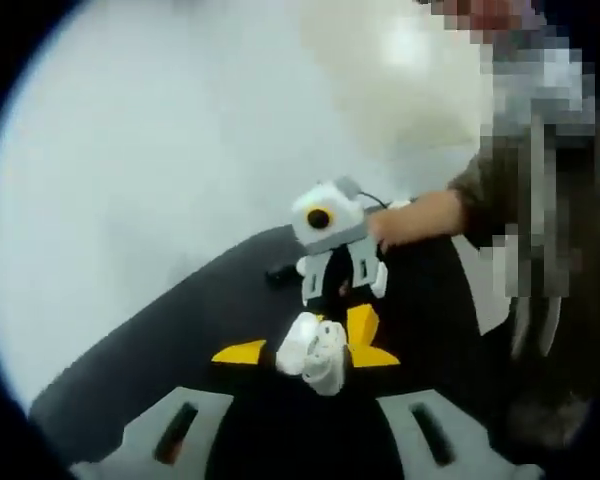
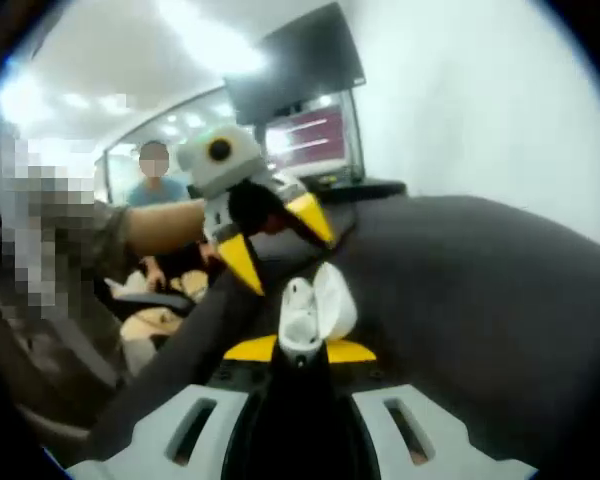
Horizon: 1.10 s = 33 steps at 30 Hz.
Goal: Pick up three earphones and place each one into its charging case using tactile feedback, ensure that each earphone is properly inserted and securely positioned inside the case.
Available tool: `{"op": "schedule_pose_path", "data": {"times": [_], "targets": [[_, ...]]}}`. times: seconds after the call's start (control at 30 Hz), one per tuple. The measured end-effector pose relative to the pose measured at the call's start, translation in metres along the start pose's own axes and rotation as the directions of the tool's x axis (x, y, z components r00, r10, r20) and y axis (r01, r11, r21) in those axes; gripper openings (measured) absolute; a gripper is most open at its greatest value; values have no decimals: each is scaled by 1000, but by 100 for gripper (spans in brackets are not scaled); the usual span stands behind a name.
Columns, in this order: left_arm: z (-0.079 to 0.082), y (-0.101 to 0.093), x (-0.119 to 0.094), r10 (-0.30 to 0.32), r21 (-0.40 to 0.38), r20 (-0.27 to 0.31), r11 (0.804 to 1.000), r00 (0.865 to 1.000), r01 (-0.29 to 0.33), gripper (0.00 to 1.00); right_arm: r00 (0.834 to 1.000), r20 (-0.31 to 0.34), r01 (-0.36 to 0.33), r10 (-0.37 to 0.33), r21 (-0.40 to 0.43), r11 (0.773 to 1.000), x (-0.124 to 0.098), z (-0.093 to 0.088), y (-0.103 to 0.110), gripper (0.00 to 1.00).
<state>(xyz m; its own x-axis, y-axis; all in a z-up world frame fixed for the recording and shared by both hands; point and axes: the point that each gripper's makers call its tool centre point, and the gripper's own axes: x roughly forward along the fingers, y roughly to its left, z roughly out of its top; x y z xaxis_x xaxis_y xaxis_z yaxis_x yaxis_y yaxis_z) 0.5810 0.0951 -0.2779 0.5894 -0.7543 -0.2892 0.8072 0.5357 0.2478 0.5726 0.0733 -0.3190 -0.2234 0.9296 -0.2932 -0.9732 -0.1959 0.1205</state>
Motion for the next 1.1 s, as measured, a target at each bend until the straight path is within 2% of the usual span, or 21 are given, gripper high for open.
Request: {"op": "schedule_pose_path", "data": {"times": [0.17, 0.23, 0.37, 0.63, 1.1], "targets": [[-23, 4, 13, -37, -28, -69, 999, 997, 35, 39, 1000, -3, 4, -4, -24, 1000, 1, 0, 0, 18], [-24, 0, 17, -61, -27, -71, 998, 996, 60, 38, 1000, -3, 4, -4, -30, 1000, 1, 0, 0, 18], [-22, -5, 20, -83, -7, -59, 997, 995, 83, 34, 1000, -2, 2, -2, -33, 999, 1, 0, 0, 18], [-17, -9, 21, -91, -7, -24, 996, 996, 91, 29, 1000, 0, 0, 0, -17, 1000, 2, 1, -1, 18], [-12, -10, 19, -59, -18, 39, 998, 998, 59, 27, 1000, 2, -3, 3, -15, 1000, 0, 1, 0, 17]]}}
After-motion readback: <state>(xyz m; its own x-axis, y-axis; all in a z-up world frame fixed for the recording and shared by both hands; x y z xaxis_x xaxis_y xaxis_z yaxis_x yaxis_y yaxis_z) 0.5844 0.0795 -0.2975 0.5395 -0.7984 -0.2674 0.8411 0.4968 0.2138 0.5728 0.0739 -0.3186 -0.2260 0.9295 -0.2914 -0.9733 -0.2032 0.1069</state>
